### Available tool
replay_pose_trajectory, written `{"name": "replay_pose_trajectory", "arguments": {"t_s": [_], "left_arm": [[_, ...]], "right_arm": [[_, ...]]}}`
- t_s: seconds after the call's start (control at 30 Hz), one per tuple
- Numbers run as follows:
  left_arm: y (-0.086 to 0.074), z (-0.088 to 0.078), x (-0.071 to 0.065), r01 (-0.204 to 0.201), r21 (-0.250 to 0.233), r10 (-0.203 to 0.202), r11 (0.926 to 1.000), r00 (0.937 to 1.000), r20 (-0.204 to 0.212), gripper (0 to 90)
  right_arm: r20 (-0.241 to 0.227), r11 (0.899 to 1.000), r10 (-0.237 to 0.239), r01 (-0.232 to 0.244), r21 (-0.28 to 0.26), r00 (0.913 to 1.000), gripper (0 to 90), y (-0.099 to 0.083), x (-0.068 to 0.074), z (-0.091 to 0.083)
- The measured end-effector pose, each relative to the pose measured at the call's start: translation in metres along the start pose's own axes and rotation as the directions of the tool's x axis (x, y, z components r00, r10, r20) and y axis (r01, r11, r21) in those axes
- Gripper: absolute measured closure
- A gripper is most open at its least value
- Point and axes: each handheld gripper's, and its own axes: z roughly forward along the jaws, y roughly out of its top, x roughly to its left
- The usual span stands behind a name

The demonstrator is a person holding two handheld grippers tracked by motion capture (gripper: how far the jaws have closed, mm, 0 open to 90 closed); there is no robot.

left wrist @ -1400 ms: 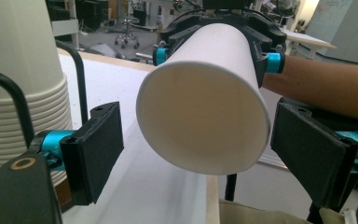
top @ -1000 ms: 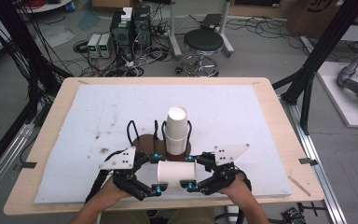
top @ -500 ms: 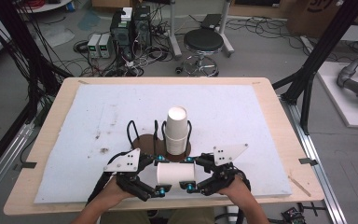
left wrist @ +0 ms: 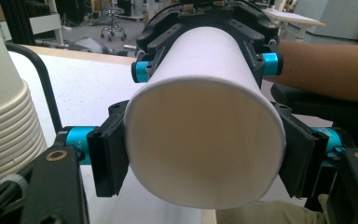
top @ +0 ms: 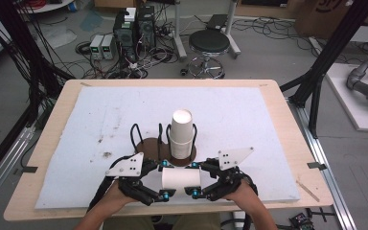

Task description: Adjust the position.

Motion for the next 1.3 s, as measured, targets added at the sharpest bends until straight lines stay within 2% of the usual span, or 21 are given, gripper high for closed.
{"name": "replay_pose_trajectory", "arguments": {"t_s": [0.1,0.2,0.27,0.37,0.43,0.47,0.5,0.6,0.67,0.83,0.87,0.97,1.13,1.3], "left_arm": [[0.002,0.0,-0.001,-0.009,0.01,0.009,0.9999,0.9999,-0.006,30.2],[0.005,-0.001,-0.001,-0.017,0.035,0.017,0.9993,0.9998,-0.012,30.4],[0.007,-0.001,-0.002,-0.022,0.057,0.023,0.9981,0.9995,-0.021,30.4],[0.013,-0.003,-0.001,-0.027,0.111,0.032,0.9935,0.9987,-0.04,30.5],[0.018,-0.003,-0.001,-0.038,0.145,0.046,0.9888,0.9978,-0.048,30.6],[0.018,-0.003,-0.001,-0.038,0.145,0.046,0.9888,0.9978,-0.048,30.5],[0.024,-0.003,0.0,-0.048,0.186,0.059,0.9814,0.997,-0.051,30.5],[0.03,-0.002,0.0,-0.053,0.22,0.065,0.974,0.9968,-0.048,30.5],[0.034,-0.002,0.001,-0.061,0.258,0.076,0.9641,0.9959,-0.049,30.6],[0.04,0.0,0.001,-0.069,0.321,0.086,0.9447,0.9955,-0.04,31.8],[0.041,0.001,0.001,-0.075,0.337,0.091,0.9385,0.9953,-0.031,32.5],[0.043,0.003,0.001,-0.084,0.367,0.099,0.9264,0.9948,-0.023,33.7],[0.047,0.004,0.001,-0.086,0.406,0.104,0.9096,0.9943,-0.023,33.6],[0.051,0.007,0.001,-0.089,0.462,0.119,0.8824,0.9923,-0.037,33.6]], "right_arm": [[0.006,1.0,0.016,-0.016,0.003,0.9999,33.5,0.001,0.001,0.0],[0.058,0.999,0.045,-0.045,-0.003,0.9973,19.5,0.003,0.001,0.0],[0.07,0.999,0.05,-0.049,-0.006,0.9963,19.5,0.004,0.002,-0.003],[0.09,1.0,0.028,-0.029,0.001,0.9955,19.5,0.008,0.004,-0.007],[0.108,1.0,0.004,-0.006,0.024,0.9941,19.5,0.011,0.006,-0.009],[0.113,0.999,-0.003,0.0,0.034,0.9936,19.6,0.013,0.007,-0.009],[0.121,0.999,-0.015,0.008,0.052,0.9926,19.5,0.015,0.008,-0.009],[0.145,0.994,-0.056,0.041,0.101,0.9879,19.6,0.02,0.01,-0.008],[0.157,0.987,-0.087,0.064,0.148,0.9837,19.5,0.024,0.012,-0.005],[0.168,0.97,-0.143,0.105,0.22,0.9754,19.6,0.032,0.014,0.0],[0.169,0.966,-0.154,0.112,0.234,0.9736,19.6,0.033,0.014,0.001],[0.17,0.948,-0.186,0.131,0.289,0.9679,19.6,0.037,0.014,0.005],[0.158,0.926,-0.217,0.152,0.346,0.9633,19.6,0.043,0.016,0.009],[0.154,0.896,-0.248,0.166,0.412,0.9563,19.6,0.047,0.016,0.015]]}}
